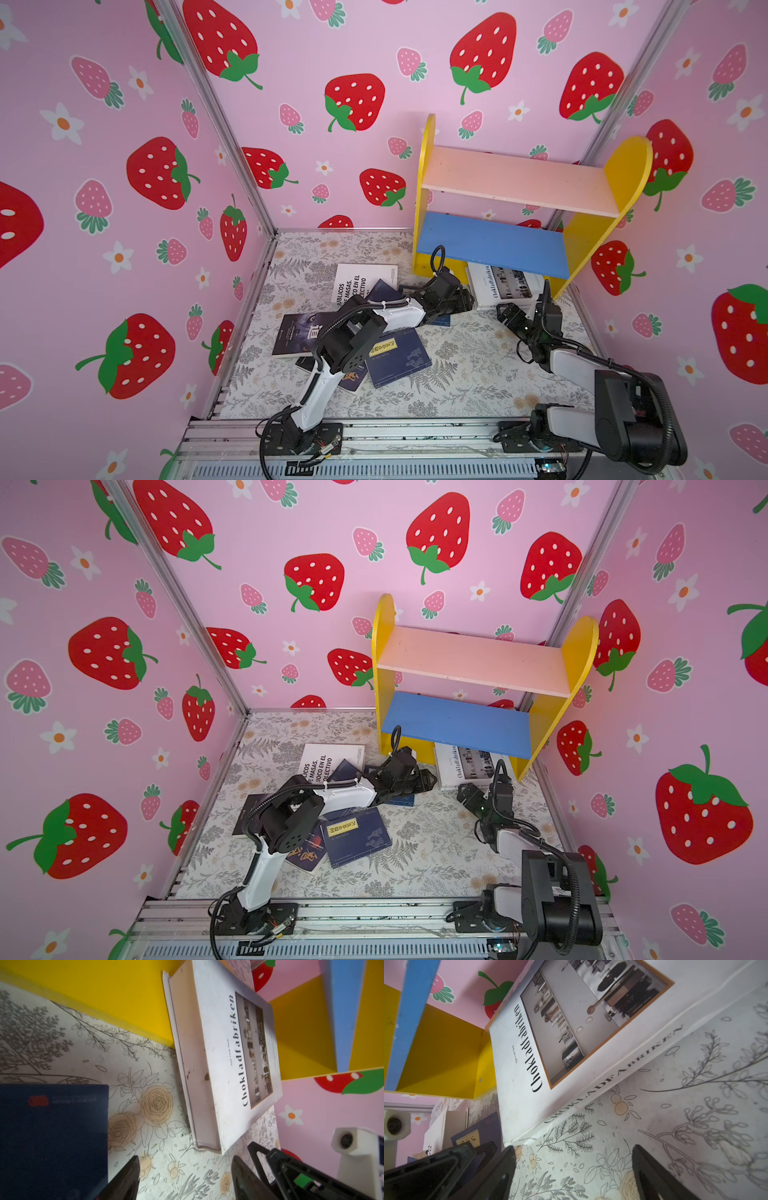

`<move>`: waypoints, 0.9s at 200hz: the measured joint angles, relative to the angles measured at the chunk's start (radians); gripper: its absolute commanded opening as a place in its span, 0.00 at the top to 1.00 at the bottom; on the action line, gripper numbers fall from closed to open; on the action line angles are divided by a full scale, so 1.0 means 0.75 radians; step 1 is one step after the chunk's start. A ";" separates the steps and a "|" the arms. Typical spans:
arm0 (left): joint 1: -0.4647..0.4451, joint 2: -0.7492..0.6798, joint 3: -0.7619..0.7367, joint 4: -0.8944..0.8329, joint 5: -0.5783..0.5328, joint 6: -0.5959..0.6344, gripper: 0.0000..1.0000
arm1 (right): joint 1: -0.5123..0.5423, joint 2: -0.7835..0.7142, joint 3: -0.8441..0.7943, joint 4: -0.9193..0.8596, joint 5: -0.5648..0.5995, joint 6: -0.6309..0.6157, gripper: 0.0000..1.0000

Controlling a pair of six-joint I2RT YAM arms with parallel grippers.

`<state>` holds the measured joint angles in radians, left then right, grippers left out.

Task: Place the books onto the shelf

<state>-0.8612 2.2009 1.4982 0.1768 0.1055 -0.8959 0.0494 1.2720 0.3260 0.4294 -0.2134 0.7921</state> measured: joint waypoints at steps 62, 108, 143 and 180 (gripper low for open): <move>-0.036 0.066 0.225 -0.256 -0.110 0.018 0.38 | 0.000 0.006 -0.001 0.004 0.000 -0.001 0.13; -0.035 0.159 0.341 -0.386 -0.172 0.015 0.41 | -0.006 -0.035 -0.010 -0.003 0.020 0.016 0.15; -0.040 0.194 0.357 -0.415 -0.204 0.004 0.43 | -0.037 -0.104 -0.020 -0.005 0.051 0.036 0.15; -0.043 0.197 0.360 -0.370 -0.208 -0.031 0.42 | -0.063 -0.111 -0.046 -0.006 0.058 0.044 0.15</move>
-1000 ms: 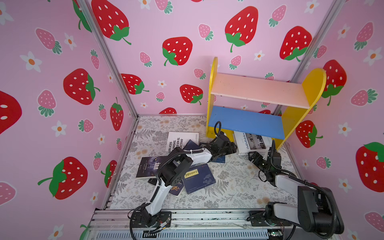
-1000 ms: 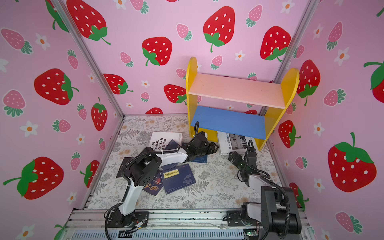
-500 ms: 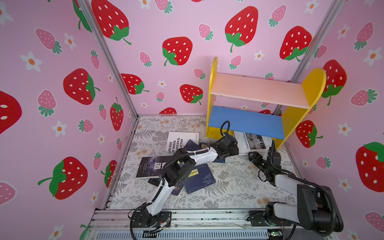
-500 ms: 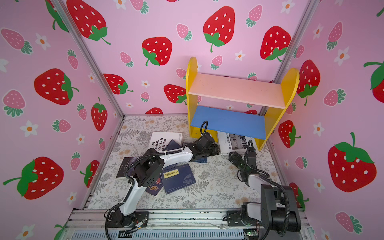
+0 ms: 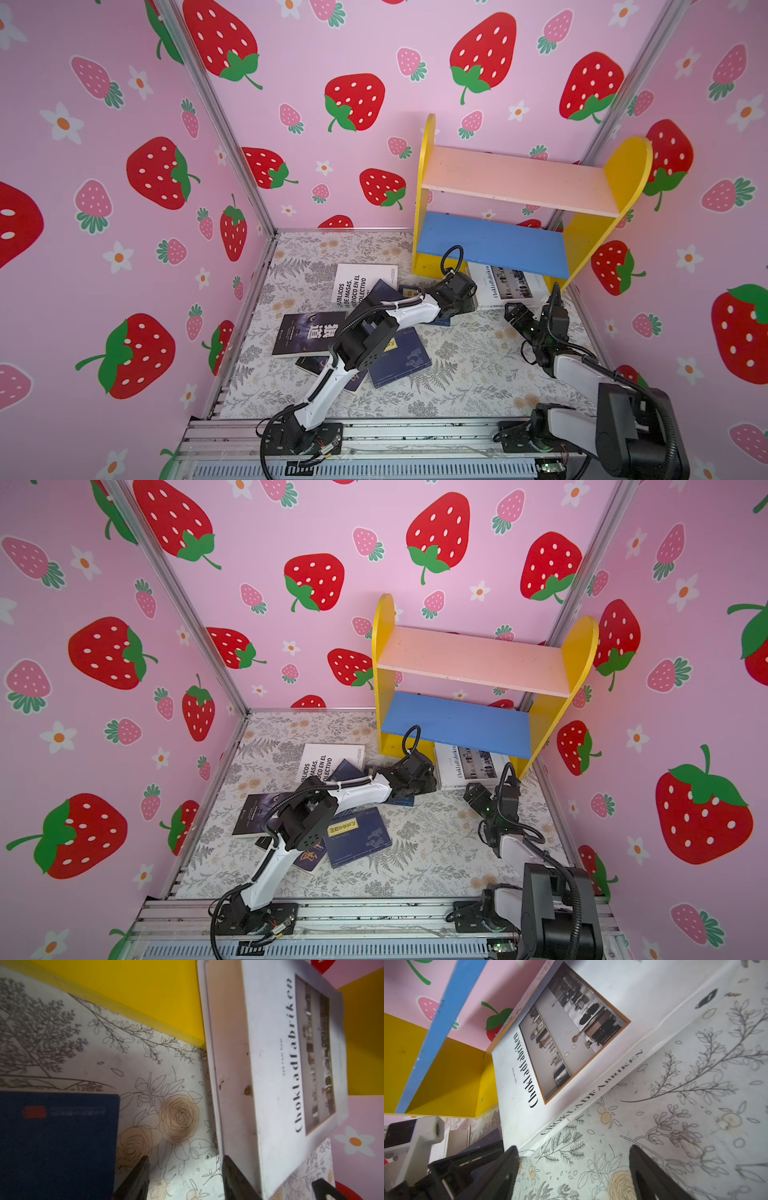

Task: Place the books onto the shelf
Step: 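Push the white book flat against the shelf with the left gripper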

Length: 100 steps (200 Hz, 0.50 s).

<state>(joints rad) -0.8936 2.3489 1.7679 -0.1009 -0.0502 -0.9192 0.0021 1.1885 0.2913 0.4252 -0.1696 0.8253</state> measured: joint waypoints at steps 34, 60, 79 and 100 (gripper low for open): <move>-0.007 0.047 0.071 0.039 0.000 -0.008 0.41 | -0.017 0.000 -0.018 -0.004 0.001 0.009 0.15; -0.010 0.093 0.102 0.088 0.001 -0.012 0.39 | -0.018 0.000 -0.020 -0.003 0.001 0.011 0.14; -0.011 0.108 0.103 0.131 0.000 -0.013 0.36 | -0.018 0.002 -0.021 -0.004 -0.001 0.011 0.14; -0.011 0.108 0.103 0.172 -0.005 -0.011 0.34 | -0.018 0.011 -0.022 -0.003 -0.007 0.011 0.14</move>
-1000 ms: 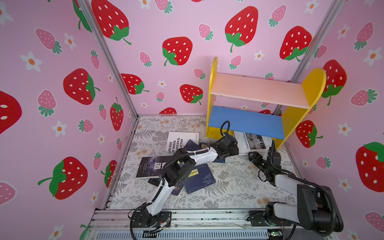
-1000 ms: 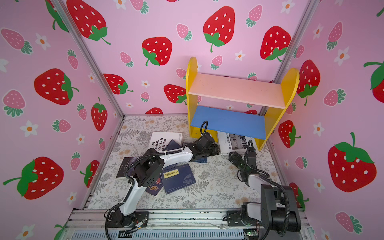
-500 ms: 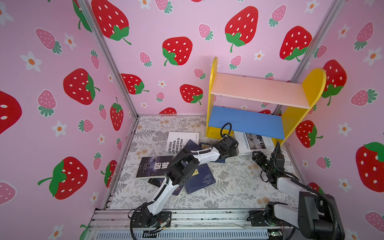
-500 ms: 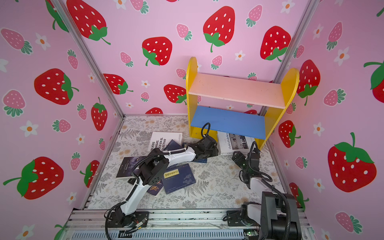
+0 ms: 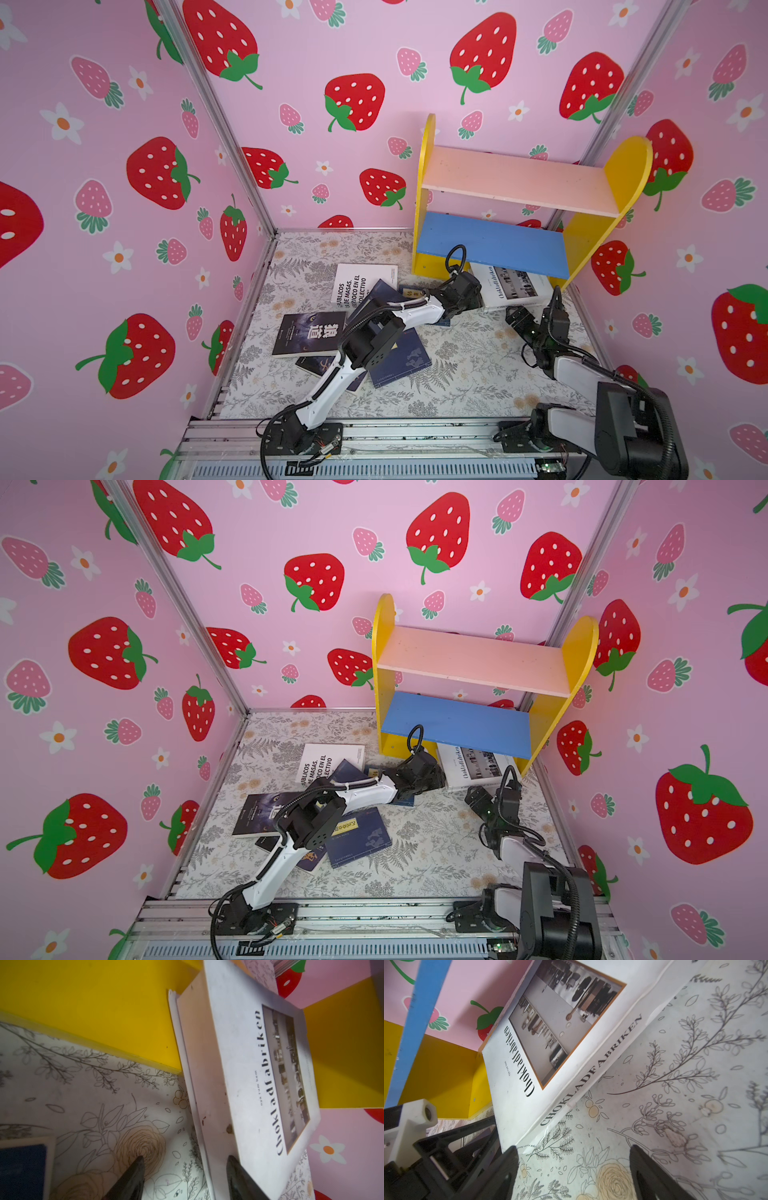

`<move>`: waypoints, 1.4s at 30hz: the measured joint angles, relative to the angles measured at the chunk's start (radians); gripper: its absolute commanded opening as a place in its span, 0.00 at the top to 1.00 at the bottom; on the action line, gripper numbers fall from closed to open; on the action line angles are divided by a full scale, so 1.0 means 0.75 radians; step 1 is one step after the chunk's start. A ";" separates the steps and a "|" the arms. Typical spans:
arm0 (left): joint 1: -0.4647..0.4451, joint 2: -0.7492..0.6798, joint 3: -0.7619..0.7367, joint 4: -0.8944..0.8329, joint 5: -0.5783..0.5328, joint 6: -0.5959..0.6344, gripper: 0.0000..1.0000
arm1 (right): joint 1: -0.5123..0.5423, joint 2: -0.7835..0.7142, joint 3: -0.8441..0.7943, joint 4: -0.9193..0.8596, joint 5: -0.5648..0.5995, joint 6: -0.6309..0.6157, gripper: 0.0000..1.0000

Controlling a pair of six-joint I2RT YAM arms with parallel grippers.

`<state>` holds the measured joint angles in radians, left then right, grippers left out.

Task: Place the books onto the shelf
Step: 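Push the white book flat against the shelf with the left gripper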

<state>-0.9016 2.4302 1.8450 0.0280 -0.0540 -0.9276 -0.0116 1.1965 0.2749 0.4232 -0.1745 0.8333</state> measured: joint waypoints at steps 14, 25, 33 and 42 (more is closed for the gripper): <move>0.019 0.052 0.109 0.102 -0.115 0.016 0.23 | 0.000 0.036 -0.007 0.014 -0.040 0.000 0.14; 0.013 0.115 0.225 -0.010 -0.290 0.020 0.09 | 0.000 0.044 -0.007 0.025 -0.062 0.000 0.13; 0.027 0.078 0.133 -0.050 -0.422 0.007 0.03 | 0.000 0.044 -0.007 0.034 -0.070 0.000 0.13; 0.058 -0.154 -0.257 0.167 -0.183 0.172 0.08 | -0.032 -0.050 -0.002 0.028 -0.029 -0.001 0.11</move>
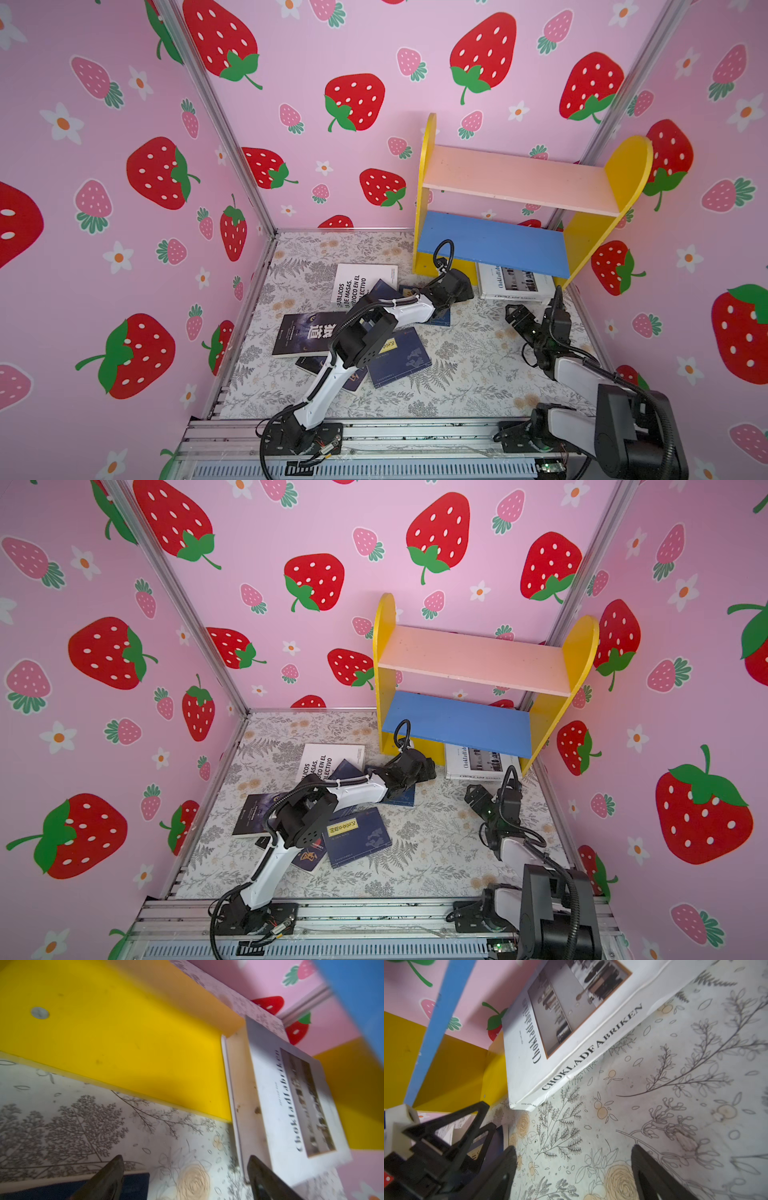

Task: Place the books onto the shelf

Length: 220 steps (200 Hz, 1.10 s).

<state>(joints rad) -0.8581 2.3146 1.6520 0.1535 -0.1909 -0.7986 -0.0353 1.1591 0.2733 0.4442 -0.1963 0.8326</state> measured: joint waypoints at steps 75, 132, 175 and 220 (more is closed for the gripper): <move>-0.026 -0.069 -0.074 -0.021 0.270 0.232 0.16 | -0.246 -0.229 0.121 -0.045 -0.049 0.032 0.10; -0.058 0.111 0.156 -0.091 0.209 0.225 0.22 | -0.268 -0.306 0.232 -0.084 -0.135 0.025 0.10; -0.062 0.184 0.285 -0.160 0.134 0.196 0.27 | -0.268 -0.307 0.240 -0.106 -0.176 0.000 0.10; -0.063 0.272 0.419 -0.201 0.065 0.158 0.30 | -0.268 -0.307 0.243 -0.109 -0.193 -0.007 0.09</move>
<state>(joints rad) -0.9051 2.5187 1.9659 0.0029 -0.1425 -0.6800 -0.2359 0.9291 0.4553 0.3622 -0.3408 0.8272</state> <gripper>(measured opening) 0.708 0.905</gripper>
